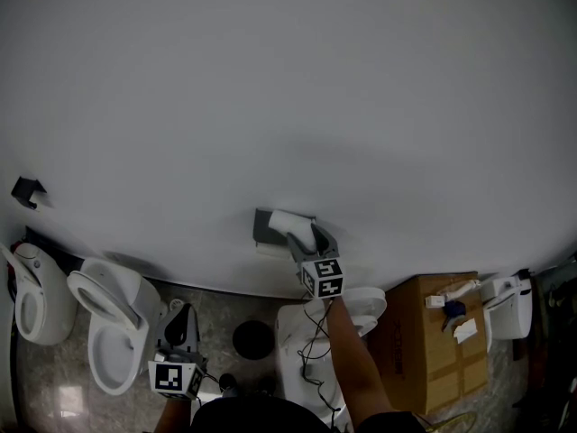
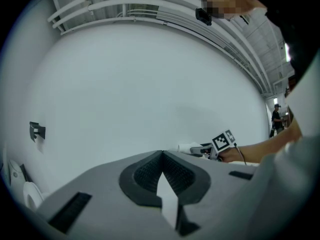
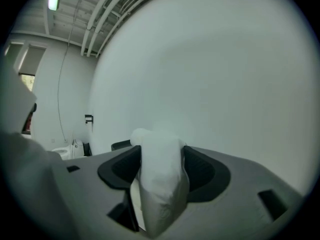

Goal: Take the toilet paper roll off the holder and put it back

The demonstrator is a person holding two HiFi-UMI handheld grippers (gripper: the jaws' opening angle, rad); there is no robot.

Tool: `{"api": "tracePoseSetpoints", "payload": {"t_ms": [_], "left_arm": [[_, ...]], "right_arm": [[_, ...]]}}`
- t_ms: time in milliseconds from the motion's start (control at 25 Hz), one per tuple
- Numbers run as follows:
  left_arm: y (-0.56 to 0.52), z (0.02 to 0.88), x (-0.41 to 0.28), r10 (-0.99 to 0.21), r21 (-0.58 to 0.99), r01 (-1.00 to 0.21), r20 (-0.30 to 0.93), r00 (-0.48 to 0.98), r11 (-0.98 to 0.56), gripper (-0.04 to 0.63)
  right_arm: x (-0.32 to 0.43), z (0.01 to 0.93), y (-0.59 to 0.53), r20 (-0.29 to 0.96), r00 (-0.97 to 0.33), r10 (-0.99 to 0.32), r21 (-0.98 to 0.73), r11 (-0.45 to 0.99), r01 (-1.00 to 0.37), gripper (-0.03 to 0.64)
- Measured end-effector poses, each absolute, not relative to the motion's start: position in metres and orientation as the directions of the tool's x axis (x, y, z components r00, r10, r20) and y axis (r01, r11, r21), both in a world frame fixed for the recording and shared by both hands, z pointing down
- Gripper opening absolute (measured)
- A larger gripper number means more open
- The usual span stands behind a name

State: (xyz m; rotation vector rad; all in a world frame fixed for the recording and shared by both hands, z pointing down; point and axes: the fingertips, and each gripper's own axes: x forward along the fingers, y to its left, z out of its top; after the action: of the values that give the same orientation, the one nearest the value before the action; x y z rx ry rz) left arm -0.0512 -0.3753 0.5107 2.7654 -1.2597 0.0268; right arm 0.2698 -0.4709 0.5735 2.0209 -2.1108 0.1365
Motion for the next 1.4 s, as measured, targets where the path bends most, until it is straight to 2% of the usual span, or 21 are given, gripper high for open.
{"api": "tracePoseSetpoints", "payload": {"t_ms": [400, 1000, 1120, 1400], "left_arm": [[-0.370, 0.508, -0.051, -0.744, 0.093, -0.745, 0.050, 0.666, -0.661, 0.003], [-0.352, 0.501, -0.054, -0.729, 0.090, -0.727, 0.021, 0.684, -0.680, 0.003], [-0.350, 0.500, -0.055, -0.726, 0.087, -0.724, 0.021, 0.688, -0.684, 0.003], [-0.344, 0.496, -0.056, -0.722, 0.089, -0.720, 0.011, 0.692, -0.689, 0.003]], "right_arm": [[0.270, 0.550, -0.455, 0.182, -0.024, -0.983, 0.104, 0.043, -0.994, 0.268], [0.246, 0.501, -0.378, 0.029, 0.013, -0.999, 0.061, -0.012, -0.998, 0.262], [0.241, 0.498, -0.362, 0.008, 0.041, -0.999, 0.056, -0.041, -0.998, 0.214], [0.230, 0.492, -0.324, -0.028, 0.072, -0.997, 0.029, -0.072, -0.997, 0.170]]}}
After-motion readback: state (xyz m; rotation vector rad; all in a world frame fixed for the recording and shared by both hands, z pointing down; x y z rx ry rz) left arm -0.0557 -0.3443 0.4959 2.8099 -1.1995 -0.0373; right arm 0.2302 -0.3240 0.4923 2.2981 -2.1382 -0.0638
